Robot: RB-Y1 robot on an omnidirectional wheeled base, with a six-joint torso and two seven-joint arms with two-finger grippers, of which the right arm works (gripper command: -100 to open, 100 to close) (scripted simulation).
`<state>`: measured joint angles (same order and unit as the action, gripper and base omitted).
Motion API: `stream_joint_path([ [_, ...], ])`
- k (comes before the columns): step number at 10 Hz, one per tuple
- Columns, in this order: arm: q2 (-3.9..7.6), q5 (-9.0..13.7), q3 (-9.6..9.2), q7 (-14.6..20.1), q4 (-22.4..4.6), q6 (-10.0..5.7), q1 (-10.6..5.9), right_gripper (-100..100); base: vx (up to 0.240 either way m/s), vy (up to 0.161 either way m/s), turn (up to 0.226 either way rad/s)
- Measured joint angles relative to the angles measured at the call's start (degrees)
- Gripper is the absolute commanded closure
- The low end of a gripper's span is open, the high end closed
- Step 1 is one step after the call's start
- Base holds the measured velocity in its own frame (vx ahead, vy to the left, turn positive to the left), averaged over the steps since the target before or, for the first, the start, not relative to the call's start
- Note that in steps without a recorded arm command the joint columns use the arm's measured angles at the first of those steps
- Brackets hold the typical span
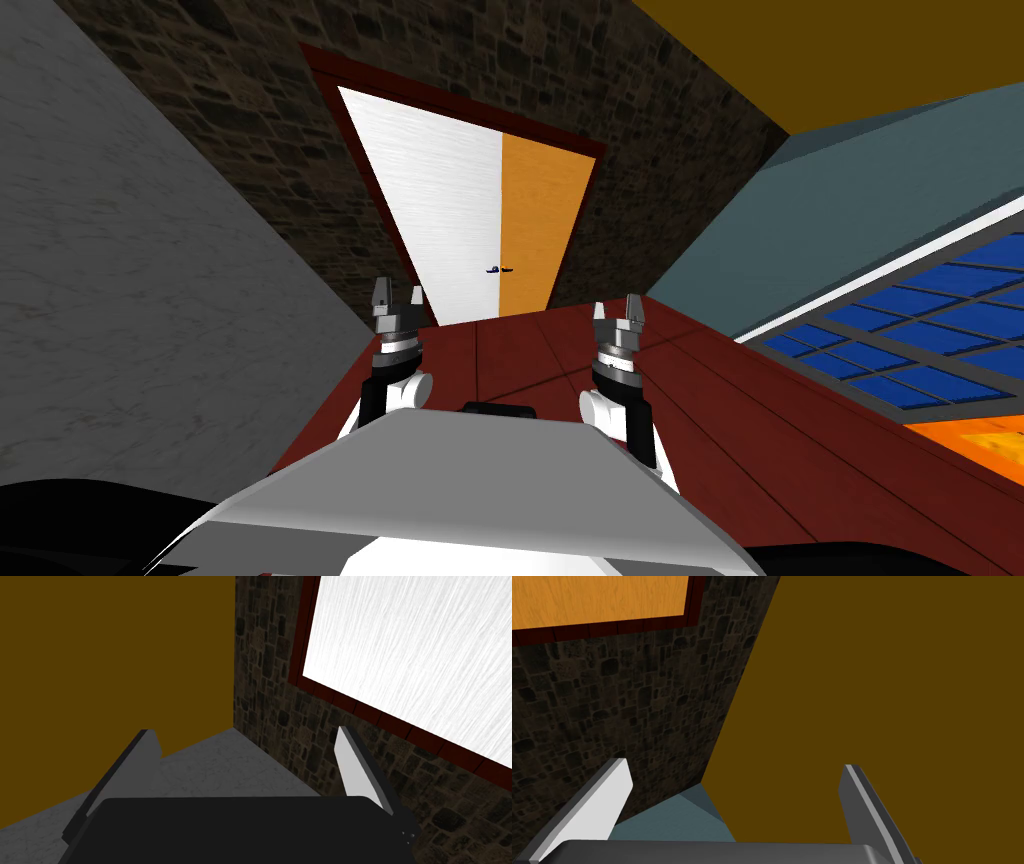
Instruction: Pull the door open
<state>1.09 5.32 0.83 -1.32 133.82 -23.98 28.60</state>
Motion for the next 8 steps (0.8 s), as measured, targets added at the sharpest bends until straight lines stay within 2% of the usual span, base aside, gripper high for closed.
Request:
stream_joint_path([
  [4,0.78,-0.5,0.27,0.5,-3.9,-1.00,-1.44,-100,0.082,0.017,0.039],
  [8,1.89,-1.0,0.97,1.3,-9.1,-2.30,-3.29,-100,0.109,0.016,0.048],
])
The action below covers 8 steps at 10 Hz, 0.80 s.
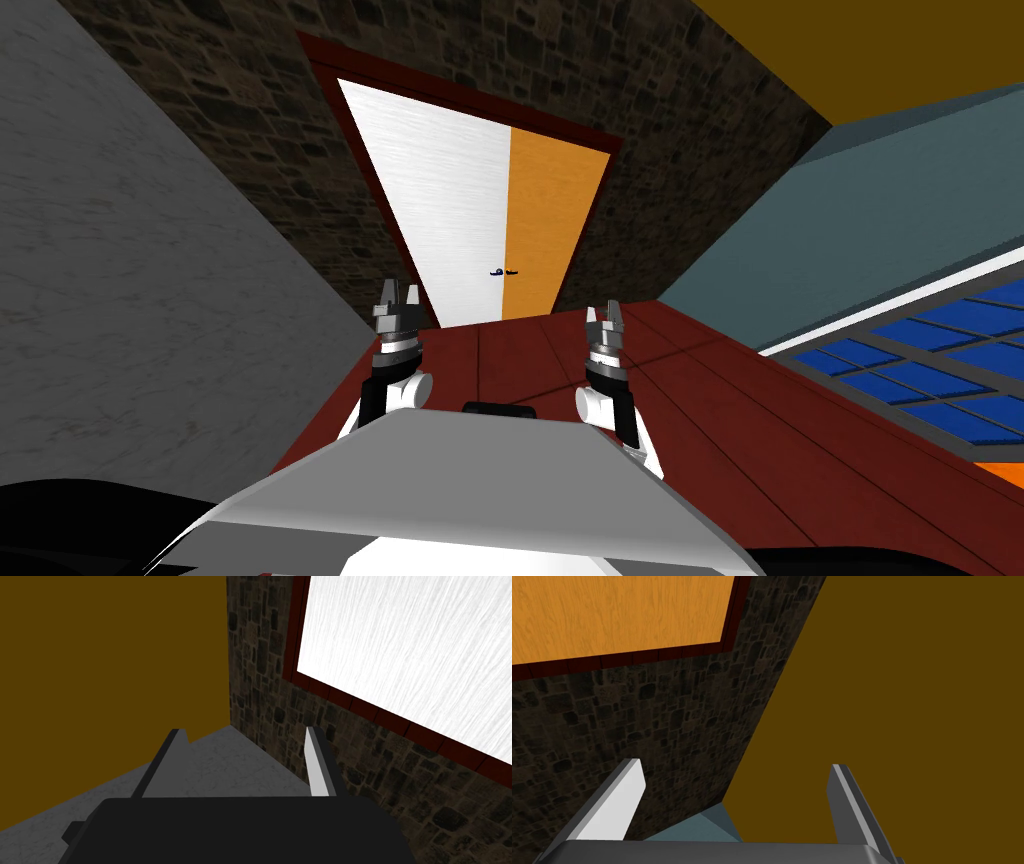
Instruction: Pull the door open
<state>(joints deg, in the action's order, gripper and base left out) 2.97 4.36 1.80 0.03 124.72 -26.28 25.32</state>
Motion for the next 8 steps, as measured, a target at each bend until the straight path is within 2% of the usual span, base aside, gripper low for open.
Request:
stream_joint_path([
  [1,0.55,0.0,0.52,0.5,-1.9,-0.56,-0.71,-100,0.111,0.015,0.055],
  [8,1.29,-1.4,0.75,1.4,-10.4,-2.57,-3.79,-100,0.090,0.018,0.048],
])
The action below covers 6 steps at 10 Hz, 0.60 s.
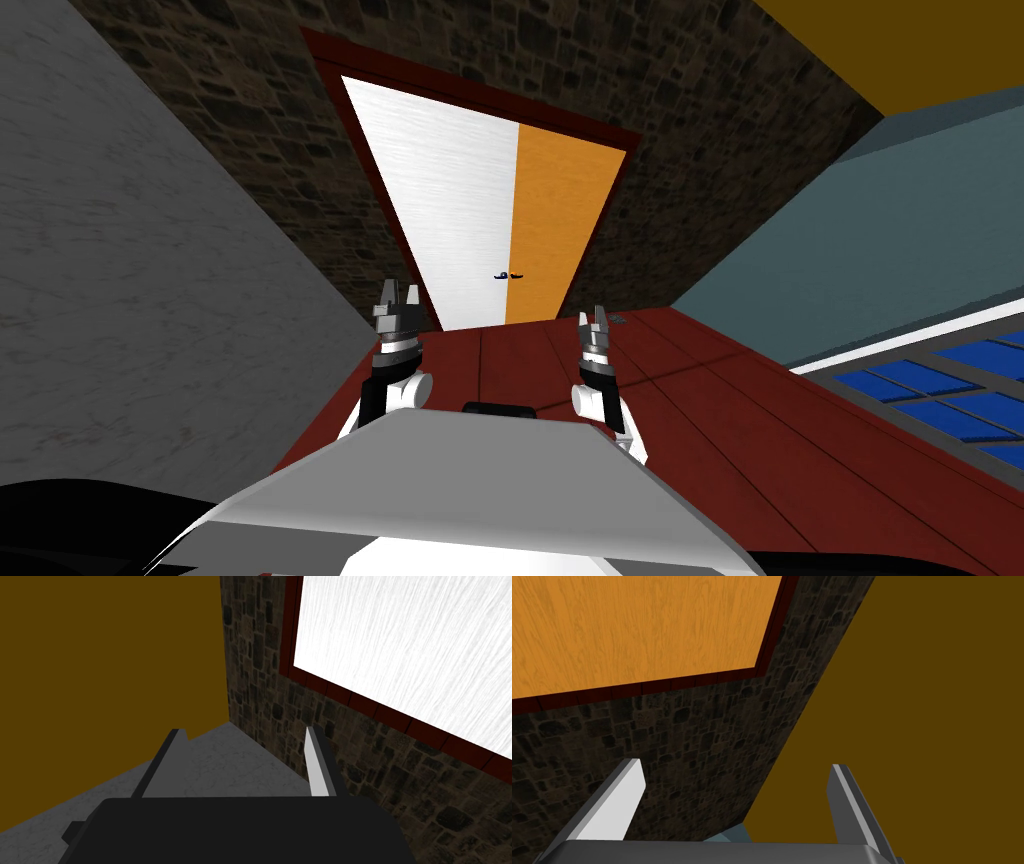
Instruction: Pull the door open
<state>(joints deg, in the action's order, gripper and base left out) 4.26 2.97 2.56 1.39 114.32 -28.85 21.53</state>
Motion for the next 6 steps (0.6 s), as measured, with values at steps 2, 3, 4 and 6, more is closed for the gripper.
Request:
stream_joint_path([
  [2,0.53,-0.2,0.44,0.6,-2.9,-0.79,-1.10,-100,0.100,0.009,0.047],
  [3,0.82,-0.3,0.72,0.8,-4.3,-1.00,-1.83,-100,0.092,0.013,0.046],
  [4,0.97,-0.5,0.79,1.0,-5.7,-1.41,-2.17,-100,0.091,0.011,0.059],
  [6,1.08,-1.0,0.91,1.3,-9.0,-2.38,-3.34,-100,0.100,0.013,0.053],
])
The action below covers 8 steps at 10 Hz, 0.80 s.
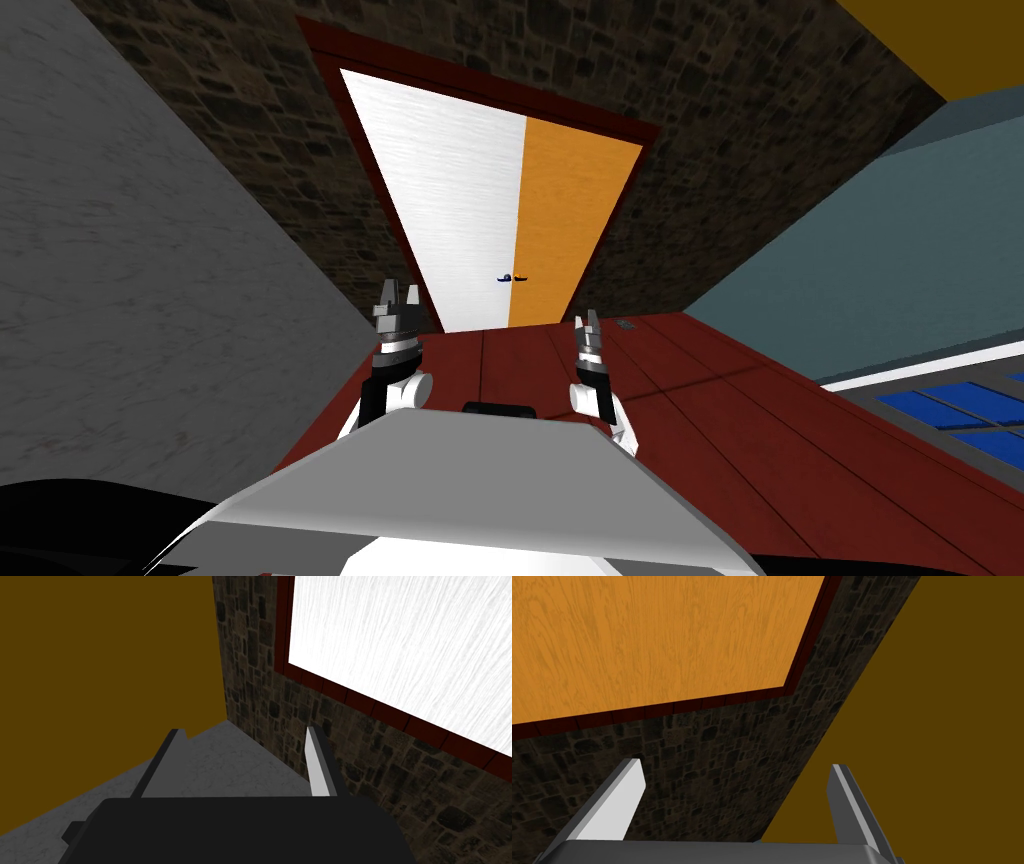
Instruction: Pull the door open
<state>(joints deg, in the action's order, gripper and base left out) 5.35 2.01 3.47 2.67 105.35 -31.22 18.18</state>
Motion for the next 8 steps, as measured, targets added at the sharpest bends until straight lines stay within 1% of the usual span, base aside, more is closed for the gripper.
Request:
stream_joint_path([
  [1,0.12,-0.2,0.15,0.2,-1.6,-0.29,-0.74,-100,0.102,0.008,0.062],
  [3,0.43,-0.4,0.36,0.6,-3.3,-0.66,-1.18,-100,0.059,0.012,0.028],
  [5,0.75,-0.7,0.72,1.0,-6.4,-1.43,-2.62,-100,0.082,0.019,0.059],
  [7,1.19,-1.0,1.06,1.5,-9.9,-2.55,-3.67,-100,0.100,0.010,0.061],
  [8,1.35,-1.2,1.20,1.8,-11.2,-2.81,-4.14,-100,0.109,0.002,0.051],
])
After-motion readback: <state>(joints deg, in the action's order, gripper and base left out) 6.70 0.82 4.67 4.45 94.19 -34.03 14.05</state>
